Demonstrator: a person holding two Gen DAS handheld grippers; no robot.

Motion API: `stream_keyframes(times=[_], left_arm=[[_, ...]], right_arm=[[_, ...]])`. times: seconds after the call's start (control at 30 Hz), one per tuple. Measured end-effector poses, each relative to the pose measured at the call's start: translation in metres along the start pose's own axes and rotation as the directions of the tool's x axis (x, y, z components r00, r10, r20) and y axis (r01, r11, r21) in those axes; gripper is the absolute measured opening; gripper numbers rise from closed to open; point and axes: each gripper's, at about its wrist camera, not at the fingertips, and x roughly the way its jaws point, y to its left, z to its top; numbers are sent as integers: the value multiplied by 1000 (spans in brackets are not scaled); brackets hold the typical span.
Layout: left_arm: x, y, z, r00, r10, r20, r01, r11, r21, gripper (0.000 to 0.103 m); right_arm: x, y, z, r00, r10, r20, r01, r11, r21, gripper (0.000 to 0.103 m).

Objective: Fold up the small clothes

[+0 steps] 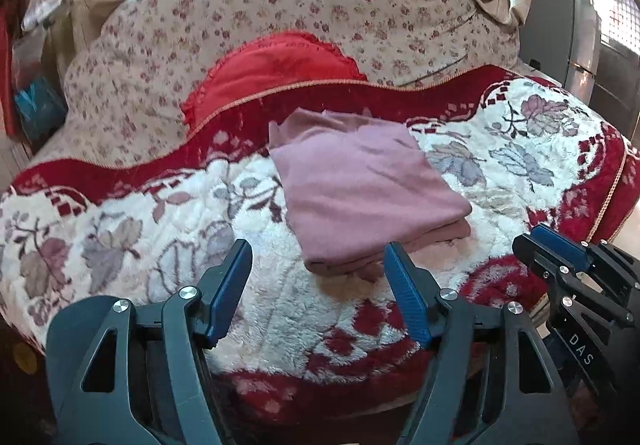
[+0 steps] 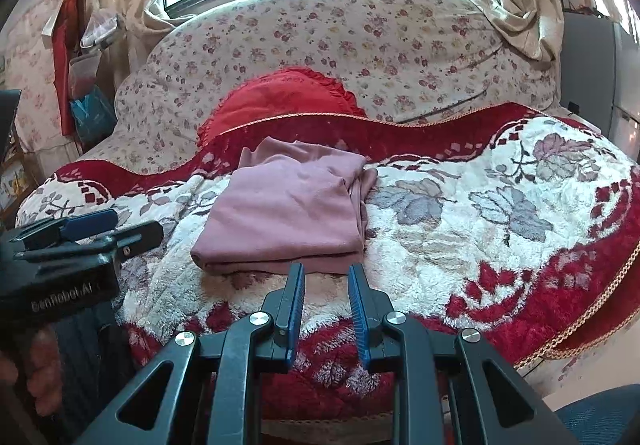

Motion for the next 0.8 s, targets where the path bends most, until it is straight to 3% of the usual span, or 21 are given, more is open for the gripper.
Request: stream_keyframes(times=[0.13, 0.23, 0.47, 0.7, 0.8], left_arm=[[-5, 2, -2, 1000, 24, -5, -24, 999, -41, 68], [0, 5, -5, 998, -42, -46, 38, 996, -79, 68], [0, -7, -8, 996, -62, -70, 59, 998, -36, 68], [11, -1, -11, 990, -63, -130, 54, 996, -70, 69], [8, 1, -13, 994, -39, -102, 32, 997, -71, 69]], right_arm=[[-1, 0, 0, 1000, 3, 5, -3, 1000, -1, 21], [-2, 0, 0, 1000, 1, 7, -1, 1000, 3, 21], [-2, 0, -1, 1000, 4, 4, -4, 1000, -2, 21], [-3, 2, 0, 1000, 5, 3, -5, 1000, -9, 21], [-2, 5, 0, 1000, 13, 1, -13, 1000, -22, 21]])
